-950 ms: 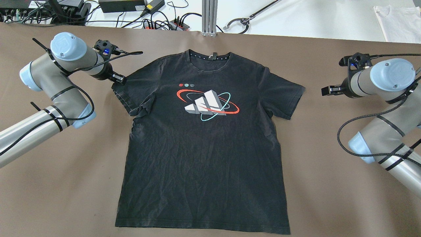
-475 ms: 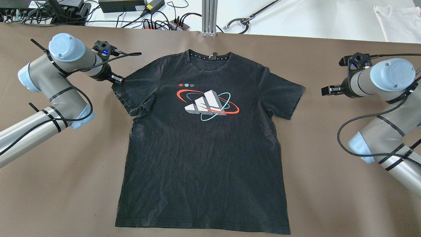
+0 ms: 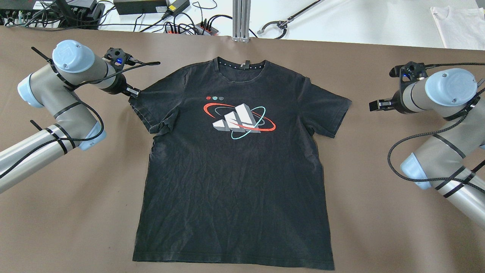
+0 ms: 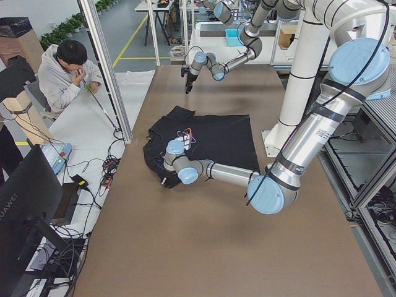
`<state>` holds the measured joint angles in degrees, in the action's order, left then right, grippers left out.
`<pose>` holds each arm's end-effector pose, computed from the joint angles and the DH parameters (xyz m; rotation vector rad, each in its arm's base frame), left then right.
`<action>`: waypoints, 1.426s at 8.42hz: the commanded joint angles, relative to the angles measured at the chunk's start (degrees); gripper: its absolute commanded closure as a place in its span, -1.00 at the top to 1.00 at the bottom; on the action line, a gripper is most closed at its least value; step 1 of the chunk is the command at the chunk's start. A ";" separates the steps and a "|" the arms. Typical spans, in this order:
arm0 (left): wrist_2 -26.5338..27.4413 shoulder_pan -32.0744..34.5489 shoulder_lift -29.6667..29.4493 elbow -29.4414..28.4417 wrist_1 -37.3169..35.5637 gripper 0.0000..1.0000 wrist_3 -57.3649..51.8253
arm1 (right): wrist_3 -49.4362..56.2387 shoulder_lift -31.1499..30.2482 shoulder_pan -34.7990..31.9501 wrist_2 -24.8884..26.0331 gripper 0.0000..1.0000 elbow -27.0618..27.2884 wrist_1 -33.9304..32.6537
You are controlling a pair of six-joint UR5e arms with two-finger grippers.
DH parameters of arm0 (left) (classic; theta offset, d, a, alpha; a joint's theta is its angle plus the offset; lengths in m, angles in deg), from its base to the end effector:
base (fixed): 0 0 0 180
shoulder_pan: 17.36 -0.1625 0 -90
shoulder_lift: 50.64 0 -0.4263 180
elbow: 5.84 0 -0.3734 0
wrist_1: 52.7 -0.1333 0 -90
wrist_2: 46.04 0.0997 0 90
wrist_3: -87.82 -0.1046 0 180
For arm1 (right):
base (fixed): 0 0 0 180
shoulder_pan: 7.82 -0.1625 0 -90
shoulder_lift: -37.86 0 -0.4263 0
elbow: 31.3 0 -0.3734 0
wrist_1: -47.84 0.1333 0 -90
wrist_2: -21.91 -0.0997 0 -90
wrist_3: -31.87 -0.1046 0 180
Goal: Fold clothes
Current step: 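Move both grippers down beside the shirt's sleeves, then grasp the sleeve nearest the left gripper and fold it inward over the chest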
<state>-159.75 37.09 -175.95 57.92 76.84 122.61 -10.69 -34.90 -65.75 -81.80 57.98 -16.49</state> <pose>0.3635 -0.6656 0.4400 0.4596 0.7993 0.1878 -0.2407 -0.5885 0.4718 0.4444 -0.6258 0.0859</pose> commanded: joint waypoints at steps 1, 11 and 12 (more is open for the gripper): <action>-0.03 -0.04 0.60 0.57 0.37 -0.95 0.02 | -0.07 -0.01 0.18 0.00 0.88 0.01 0.00; 5.31 -6.26 -12.21 4.27 -10.51 -1.00 19.16 | -1.56 -0.01 0.27 0.00 0.88 0.36 0.00; 5.60 -7.41 -14.58 4.00 -13.32 -1.00 20.83 | -1.57 0.08 0.27 0.00 0.88 0.36 0.00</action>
<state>-156.25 32.48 -185.97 62.41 68.08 139.55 -11.75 -34.87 -65.48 -81.80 58.31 -16.47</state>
